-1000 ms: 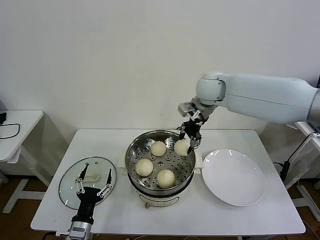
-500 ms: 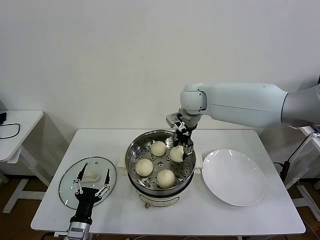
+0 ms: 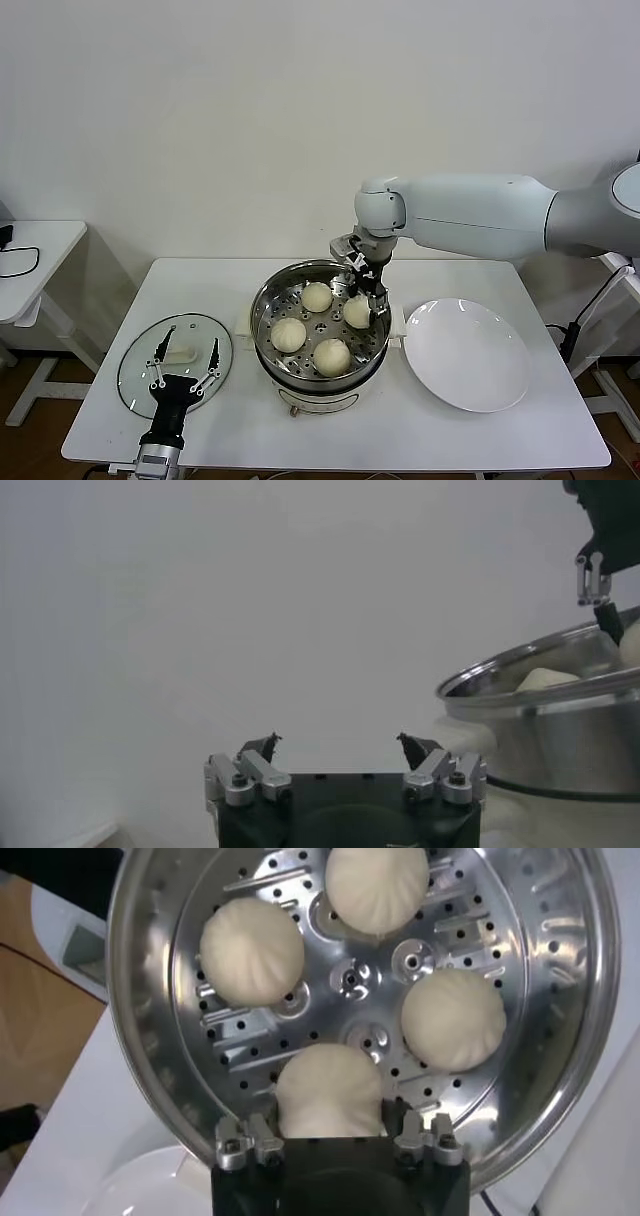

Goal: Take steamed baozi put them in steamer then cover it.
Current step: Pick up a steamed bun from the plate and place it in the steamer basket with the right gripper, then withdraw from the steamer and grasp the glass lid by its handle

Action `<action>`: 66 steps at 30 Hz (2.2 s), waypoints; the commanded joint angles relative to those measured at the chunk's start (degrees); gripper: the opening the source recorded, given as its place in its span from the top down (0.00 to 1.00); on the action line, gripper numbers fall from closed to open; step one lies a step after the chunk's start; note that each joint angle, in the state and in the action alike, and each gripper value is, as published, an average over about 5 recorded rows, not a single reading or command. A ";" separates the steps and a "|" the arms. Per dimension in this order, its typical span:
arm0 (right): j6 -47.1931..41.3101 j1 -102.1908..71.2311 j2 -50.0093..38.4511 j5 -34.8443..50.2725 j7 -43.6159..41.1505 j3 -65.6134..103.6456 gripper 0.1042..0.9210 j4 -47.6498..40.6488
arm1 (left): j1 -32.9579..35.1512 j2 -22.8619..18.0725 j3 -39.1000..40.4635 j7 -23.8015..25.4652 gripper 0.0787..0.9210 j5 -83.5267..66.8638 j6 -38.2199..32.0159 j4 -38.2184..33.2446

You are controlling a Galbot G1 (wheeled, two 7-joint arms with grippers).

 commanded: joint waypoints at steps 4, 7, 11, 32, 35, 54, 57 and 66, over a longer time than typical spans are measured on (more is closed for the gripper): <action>0.13 -0.69 0.08 -0.50 0.34 0.26 0.14 -0.06 | -0.01 -0.06 -0.23 -0.05 0.12 -0.01 0.05 -0.09; 0.19 -0.78 -0.47 -0.05 0.75 0.98 0.12 0.67 | -0.01 -0.04 -0.31 -0.07 0.12 -0.01 0.08 -0.10; 0.52 -0.51 -2.74 0.64 1.22 3.22 0.12 3.25 | -0.01 -0.01 -0.38 -0.08 0.12 0.06 0.25 -0.22; 29.34 -44.61 -29.59 3.27 82.98 53.70 0.12 18.70 | -3.06 1.28 -2.52 -5.28 0.12 17.80 -0.29 2.05; 32.64 -56.62 -29.00 1.14 89.72 64.44 0.12 18.52 | -3.59 1.27 -3.22 -5.58 0.12 21.33 -1.46 3.15; 38.25 -101.19 -8.29 -8.91 81.39 110.84 0.12 14.78 | -5.12 4.23 -10.95 -7.31 0.12 53.59 -4.37 18.32; 38.64 -103.84 -6.63 -8.98 80.08 113.16 0.12 15.13 | -5.19 4.68 -12.40 -7.58 0.12 57.99 -4.28 21.20; 39.16 -107.25 -4.20 -10.63 78.29 114.31 0.12 15.16 | -6.52 4.45 -13.50 -11.08 0.12 64.01 -3.55 25.39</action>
